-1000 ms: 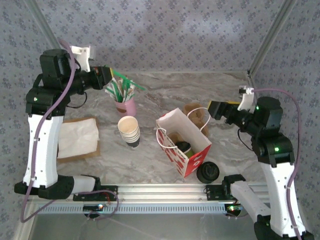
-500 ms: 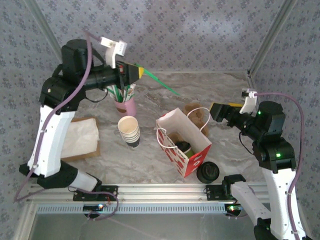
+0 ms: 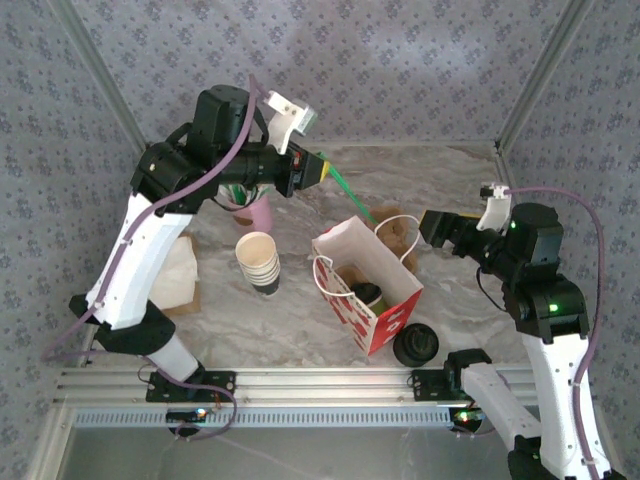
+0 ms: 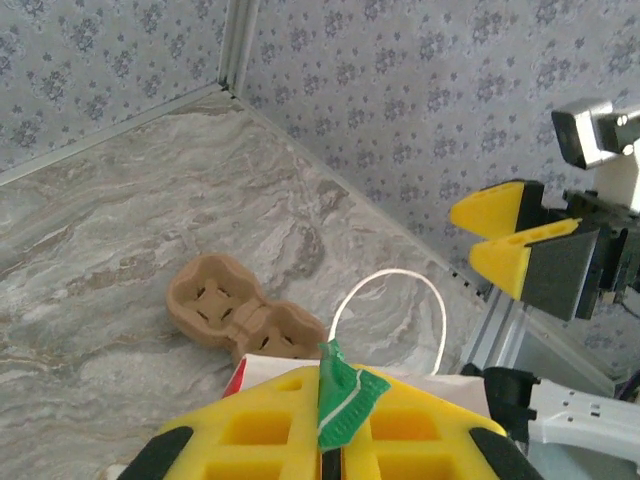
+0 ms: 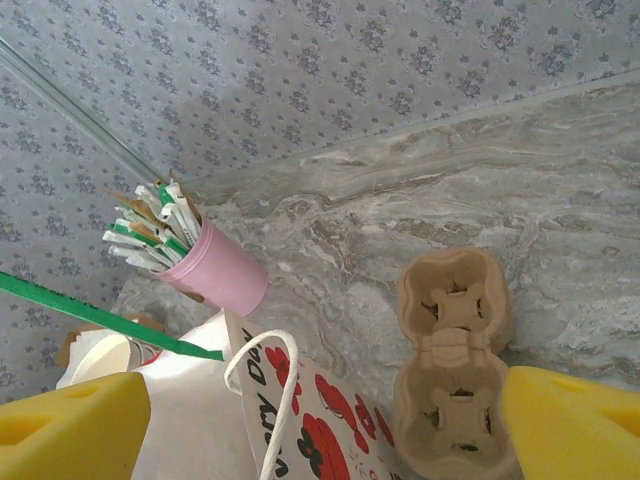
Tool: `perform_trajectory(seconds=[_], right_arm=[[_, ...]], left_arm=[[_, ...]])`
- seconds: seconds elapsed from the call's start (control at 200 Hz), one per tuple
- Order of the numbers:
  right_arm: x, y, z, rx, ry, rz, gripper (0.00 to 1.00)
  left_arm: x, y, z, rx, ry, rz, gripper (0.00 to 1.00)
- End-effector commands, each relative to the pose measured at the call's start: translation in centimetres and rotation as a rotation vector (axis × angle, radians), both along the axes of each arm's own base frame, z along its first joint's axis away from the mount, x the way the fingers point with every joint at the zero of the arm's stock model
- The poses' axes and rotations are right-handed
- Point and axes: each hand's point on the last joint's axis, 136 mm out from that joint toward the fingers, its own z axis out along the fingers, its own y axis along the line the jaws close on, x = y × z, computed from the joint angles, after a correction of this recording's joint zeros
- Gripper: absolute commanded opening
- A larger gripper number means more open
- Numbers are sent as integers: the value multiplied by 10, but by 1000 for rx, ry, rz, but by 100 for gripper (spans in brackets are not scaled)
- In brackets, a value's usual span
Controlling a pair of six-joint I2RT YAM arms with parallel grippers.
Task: Pack the takeout coffee
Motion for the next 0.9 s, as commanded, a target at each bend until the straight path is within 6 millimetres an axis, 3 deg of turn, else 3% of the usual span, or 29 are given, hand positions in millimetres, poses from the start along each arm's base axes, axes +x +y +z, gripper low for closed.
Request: perform_trajectory(seconds=[0.0, 0.24, 0.46, 0.7, 0.894], right_arm=[[0, 1, -2, 10, 11, 0, 93], [2, 3, -4, 17, 16, 10, 94], [5, 6, -6, 21, 28, 21, 94], [8, 8, -17, 15, 76, 28, 94], [7, 8, -27, 4, 120, 34, 94]], left_arm=[[-9, 11, 11, 15, -55, -1, 10], [-29, 37, 25, 3, -114, 20, 10], [-38, 54, 23, 23, -131, 46, 11], [-24, 42, -5, 129, -85, 53, 11], [-12, 16, -32, 271, -101, 42, 11]])
